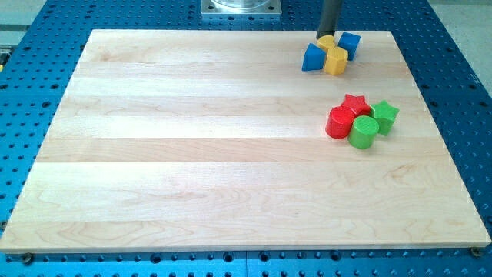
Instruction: Push the blue cube into the yellow heart
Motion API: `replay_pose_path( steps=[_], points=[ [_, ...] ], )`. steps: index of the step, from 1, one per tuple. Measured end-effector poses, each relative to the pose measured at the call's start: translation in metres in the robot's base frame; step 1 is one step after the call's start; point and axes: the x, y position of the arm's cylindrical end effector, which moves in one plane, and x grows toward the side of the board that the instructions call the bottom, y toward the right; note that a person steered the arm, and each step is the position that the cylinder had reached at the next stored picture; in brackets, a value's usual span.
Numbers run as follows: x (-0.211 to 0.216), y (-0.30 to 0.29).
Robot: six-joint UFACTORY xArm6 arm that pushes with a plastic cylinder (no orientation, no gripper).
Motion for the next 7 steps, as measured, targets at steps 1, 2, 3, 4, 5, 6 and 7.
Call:
replay_pose_path(
  steps=[1,2,3,4,5,6,7],
  points=[
    [-0.005,0.013],
    [0.007,0.08],
    [0.048,0.072],
    [0.067,0.037],
    [0.05,0.093],
    [0.037,0.114],
    [0.036,0.094]
  ],
)
